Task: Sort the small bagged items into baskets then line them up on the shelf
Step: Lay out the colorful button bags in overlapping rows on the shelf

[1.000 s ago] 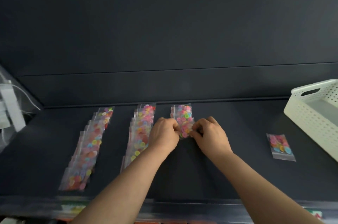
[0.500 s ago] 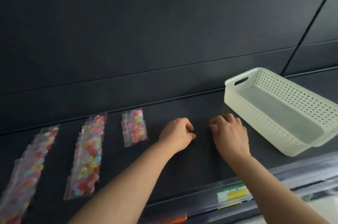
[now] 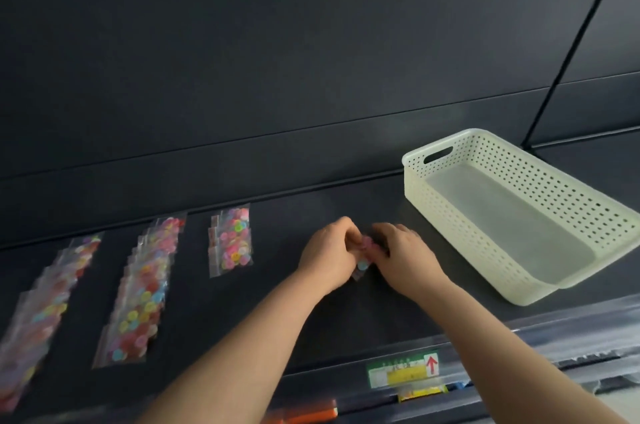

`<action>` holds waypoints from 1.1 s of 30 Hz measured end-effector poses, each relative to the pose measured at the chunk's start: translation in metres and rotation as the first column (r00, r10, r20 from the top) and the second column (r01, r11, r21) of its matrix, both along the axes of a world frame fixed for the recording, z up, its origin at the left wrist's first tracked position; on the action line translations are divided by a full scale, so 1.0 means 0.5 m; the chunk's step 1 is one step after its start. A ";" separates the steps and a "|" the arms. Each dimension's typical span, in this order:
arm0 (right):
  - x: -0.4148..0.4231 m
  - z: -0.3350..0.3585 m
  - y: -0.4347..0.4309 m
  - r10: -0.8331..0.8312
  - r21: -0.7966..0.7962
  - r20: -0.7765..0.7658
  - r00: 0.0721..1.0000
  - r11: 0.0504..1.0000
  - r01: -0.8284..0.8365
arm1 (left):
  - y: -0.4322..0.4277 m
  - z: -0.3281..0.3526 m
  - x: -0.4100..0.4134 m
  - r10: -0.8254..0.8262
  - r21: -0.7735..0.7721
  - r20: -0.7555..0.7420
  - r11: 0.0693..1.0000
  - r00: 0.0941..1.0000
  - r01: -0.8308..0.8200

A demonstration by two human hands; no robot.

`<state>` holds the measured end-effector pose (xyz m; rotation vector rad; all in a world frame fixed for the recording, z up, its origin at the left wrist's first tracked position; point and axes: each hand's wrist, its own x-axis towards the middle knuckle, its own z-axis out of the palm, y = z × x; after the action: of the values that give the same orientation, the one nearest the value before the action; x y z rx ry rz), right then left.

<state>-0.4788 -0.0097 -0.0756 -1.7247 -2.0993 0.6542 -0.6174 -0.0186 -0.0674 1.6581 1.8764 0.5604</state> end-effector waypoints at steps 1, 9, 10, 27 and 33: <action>-0.003 0.001 0.004 0.018 -0.015 -0.060 0.998 1.000 -0.019 | -0.006 0.002 -0.004 0.053 0.019 0.101 0.998 0.994 -0.055; -0.080 0.018 0.001 0.092 -0.172 -0.448 0.889 0.967 -0.187 | -0.073 0.024 -0.093 0.345 -0.036 0.416 0.931 0.842 -0.364; -0.096 0.021 -0.005 0.090 -0.183 -0.477 0.874 0.963 -0.199 | -0.084 0.023 -0.107 0.363 -0.028 0.414 0.922 0.835 -0.387; -0.331 0.005 -0.084 0.060 -0.104 -0.339 0.939 0.989 -0.101 | -0.154 0.005 -0.331 0.443 0.125 -0.070 0.893 0.894 -0.433; -0.359 -0.010 -0.087 0.008 0.044 -0.099 0.995 0.999 -0.004 | -0.139 0.001 -0.349 0.349 0.212 -0.224 0.929 0.910 -0.304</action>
<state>-0.6582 -0.0530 -0.0807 -1.6293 -2.0368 0.6755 -0.7921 -0.0879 -0.0668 1.5915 2.3852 0.6854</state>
